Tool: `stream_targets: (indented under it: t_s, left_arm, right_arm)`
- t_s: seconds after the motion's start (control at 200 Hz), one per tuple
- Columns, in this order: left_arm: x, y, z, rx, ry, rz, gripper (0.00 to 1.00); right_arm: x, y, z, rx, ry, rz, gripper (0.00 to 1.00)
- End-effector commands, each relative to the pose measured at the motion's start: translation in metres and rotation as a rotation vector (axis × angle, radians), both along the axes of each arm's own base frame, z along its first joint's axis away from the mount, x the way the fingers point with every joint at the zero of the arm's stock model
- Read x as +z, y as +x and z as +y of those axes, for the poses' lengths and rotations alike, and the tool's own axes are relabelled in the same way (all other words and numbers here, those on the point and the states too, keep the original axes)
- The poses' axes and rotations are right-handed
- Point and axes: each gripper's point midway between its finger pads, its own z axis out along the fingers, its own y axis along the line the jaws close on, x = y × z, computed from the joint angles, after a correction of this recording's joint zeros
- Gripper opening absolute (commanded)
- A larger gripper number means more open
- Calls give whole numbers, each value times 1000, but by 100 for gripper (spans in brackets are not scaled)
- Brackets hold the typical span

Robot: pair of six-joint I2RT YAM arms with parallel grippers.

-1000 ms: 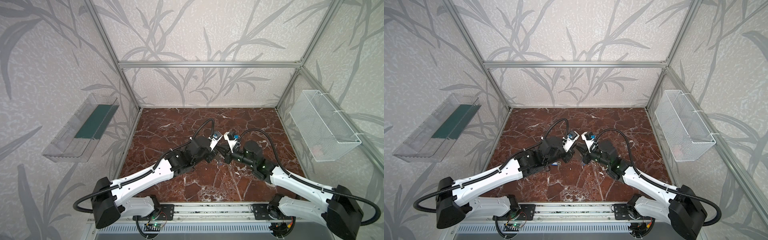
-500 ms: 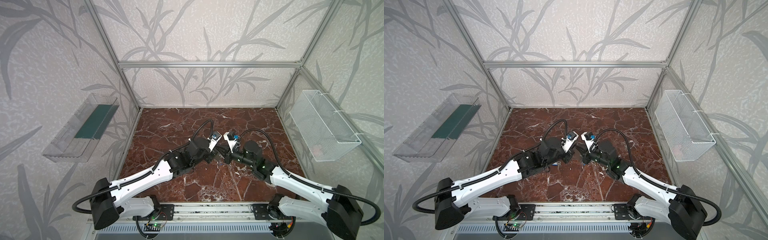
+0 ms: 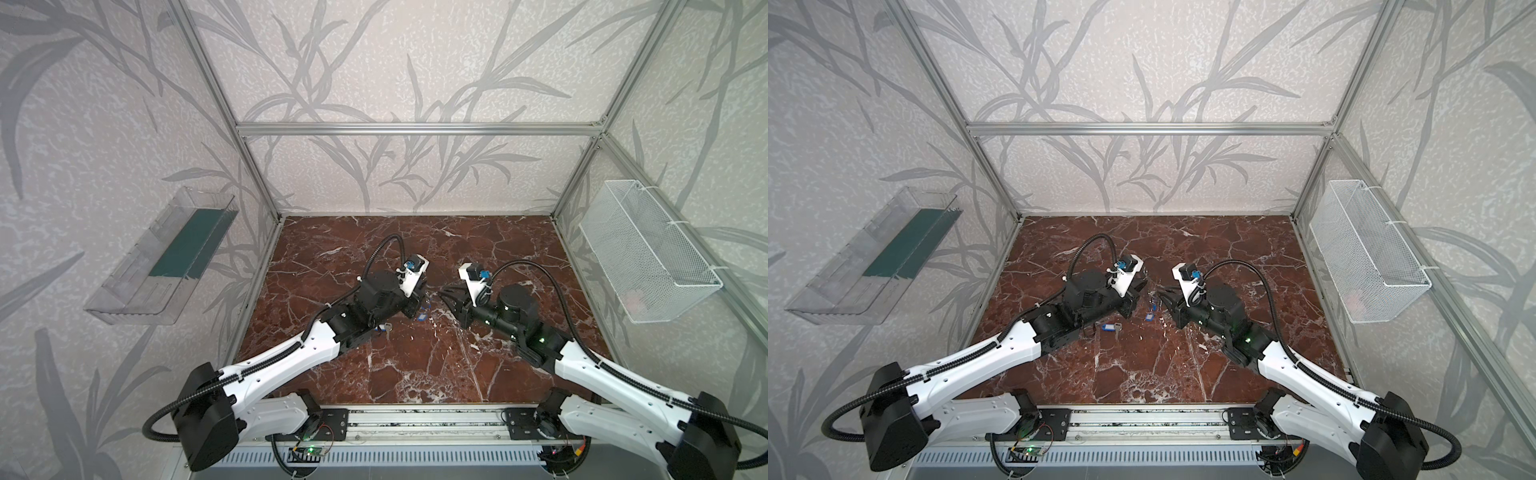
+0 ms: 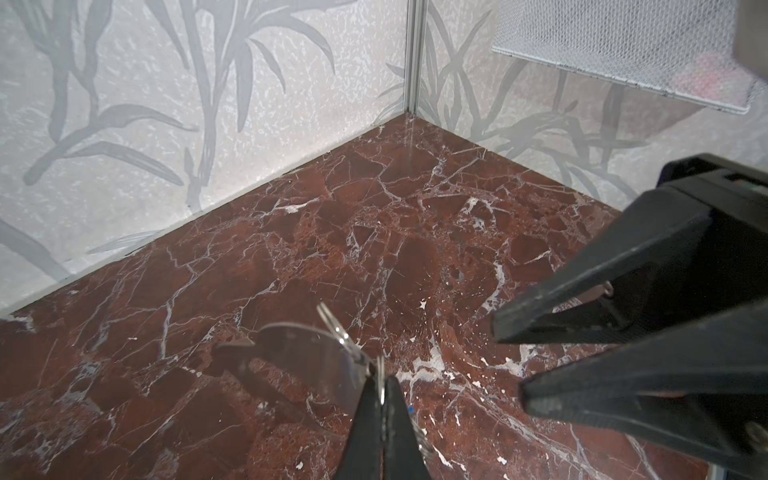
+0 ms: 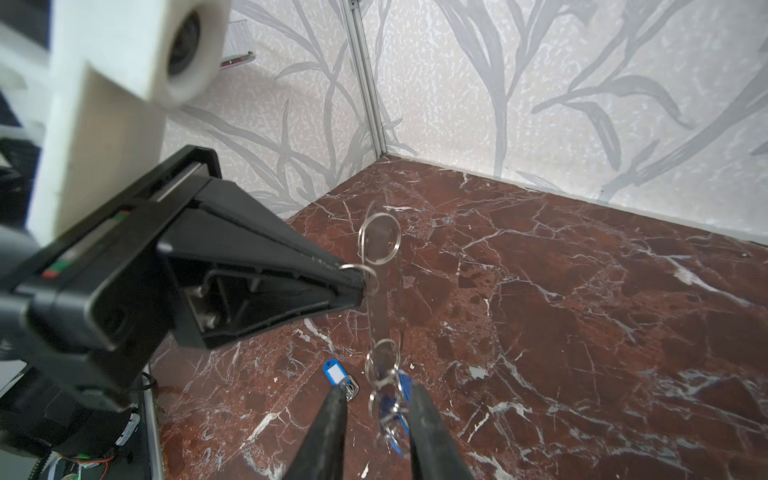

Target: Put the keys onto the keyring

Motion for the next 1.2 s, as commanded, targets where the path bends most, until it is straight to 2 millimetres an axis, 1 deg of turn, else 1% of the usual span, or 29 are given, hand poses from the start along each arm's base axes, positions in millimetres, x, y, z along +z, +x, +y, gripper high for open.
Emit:
stream_targets:
  t_s: [0.0,0.06,0.105,0.21,0.315,0.39,0.525,0.72,0.835,1.04,1.135,1.195]
  left_arm:
    - [43,-12,-10,-109,-186,-67,0]
    - [47,-17,-11,-140,-213,-75,0]
    - [50,-16,-8,-124,-248,-60,0]
    - [58,-21,-7,-155,-297,-80,0]
    - [66,-28,-8,-198,-330,-80,0]
    - [68,-33,-11,-234,-335,-73,0]
    - [68,-37,-17,-277,-343,-40,0]
    - [73,-38,-16,-300,-380,-5,0]
    - [74,-40,-17,-327,-397,22,0]
    - [77,-42,-17,-344,-407,34,0]
    - [79,-42,-16,-348,-413,34,0]
    - [77,-42,-17,-350,-410,40,0]
  right_arm:
    - [12,0,-10,-36,-13,-2,28]
    - [20,0,-12,-33,9,6,28]
    - [26,0,-13,-23,37,20,28]
    - [41,0,-13,35,123,61,28]
    - [55,-3,-9,106,196,77,28]
    - [63,-6,-3,152,210,71,26]
    - [67,-8,5,206,215,62,25]
    - [71,-12,15,278,250,68,22]
    - [72,-9,16,291,273,76,22]
    - [75,1,10,328,362,114,20]
    - [74,-1,14,366,367,126,20]
    - [73,-2,16,387,371,134,19]
